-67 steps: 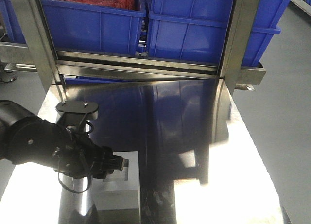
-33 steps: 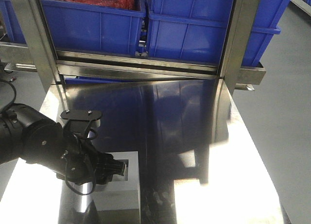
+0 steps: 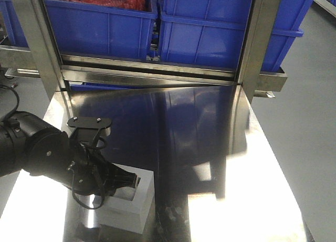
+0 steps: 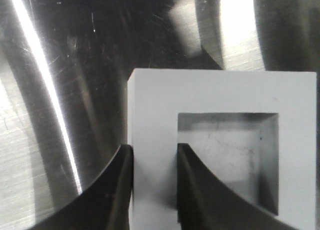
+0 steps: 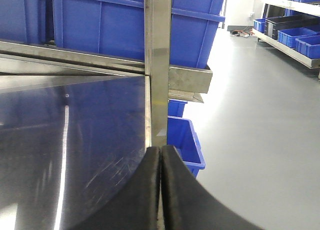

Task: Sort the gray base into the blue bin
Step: 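Lift the gray block with the left gripper toward the robot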

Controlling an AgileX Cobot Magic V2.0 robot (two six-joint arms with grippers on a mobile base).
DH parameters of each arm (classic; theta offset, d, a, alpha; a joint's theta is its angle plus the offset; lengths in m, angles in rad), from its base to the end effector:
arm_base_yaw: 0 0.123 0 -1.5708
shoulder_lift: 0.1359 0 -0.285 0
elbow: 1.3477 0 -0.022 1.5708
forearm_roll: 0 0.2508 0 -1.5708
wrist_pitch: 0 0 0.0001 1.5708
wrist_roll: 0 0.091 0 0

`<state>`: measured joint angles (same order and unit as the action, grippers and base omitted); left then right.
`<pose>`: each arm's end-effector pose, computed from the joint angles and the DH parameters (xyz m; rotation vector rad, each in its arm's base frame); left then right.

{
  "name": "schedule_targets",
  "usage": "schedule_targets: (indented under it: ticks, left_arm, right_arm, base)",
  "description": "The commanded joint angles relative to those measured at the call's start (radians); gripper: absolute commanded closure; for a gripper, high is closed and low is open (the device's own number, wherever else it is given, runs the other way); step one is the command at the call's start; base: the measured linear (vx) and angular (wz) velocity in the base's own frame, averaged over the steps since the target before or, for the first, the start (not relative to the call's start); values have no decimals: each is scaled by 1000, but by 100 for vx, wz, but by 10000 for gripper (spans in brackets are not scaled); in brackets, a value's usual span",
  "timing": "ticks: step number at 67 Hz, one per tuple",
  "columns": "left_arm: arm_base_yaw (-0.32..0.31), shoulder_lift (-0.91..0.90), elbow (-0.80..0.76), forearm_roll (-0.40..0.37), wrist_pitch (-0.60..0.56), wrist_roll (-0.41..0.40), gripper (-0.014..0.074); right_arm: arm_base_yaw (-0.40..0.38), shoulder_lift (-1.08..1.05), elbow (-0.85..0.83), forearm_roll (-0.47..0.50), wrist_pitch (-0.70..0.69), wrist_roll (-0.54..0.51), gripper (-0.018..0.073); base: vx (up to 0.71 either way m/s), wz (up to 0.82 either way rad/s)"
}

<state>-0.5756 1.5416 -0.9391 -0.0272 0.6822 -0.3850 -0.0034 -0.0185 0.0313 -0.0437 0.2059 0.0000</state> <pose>0.2445 -0.1605 0.2172 0.2422 2.7972 -0.2713 0.0556 -0.0010 0.1849 -0.0269 1.7021 -0.0421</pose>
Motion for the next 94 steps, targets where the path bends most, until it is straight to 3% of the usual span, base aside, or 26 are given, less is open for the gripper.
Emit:
schedule_targets:
  ticks: [1,22,46,72,94]
  left_arm:
    - [-6,-65,-22,0,-61,14,605]
    - [-7,-323,18,0,-242,122,605]
    - [-5,-746,300,7,-489,280,603]
    - [-5,-1168,541,7,-543,302,603]
    - [-5,-1224,601,5,-536,302,603]
  right_arm:
    - [-2,-8,6,-9,-79,-12,564]
    - [-2,-8,6,-9,-79,-12,564]
    - [-2,-8,6,-9,-79,-12,564]
    - [-2,-8,6,-9,-79,-12,564]
    - [-2,-7,6,-9,-79,-12,564]
  base:
    - [0,0]
    - [0,0]
    - [0,0]
    - [0,0]
    - [0,0]
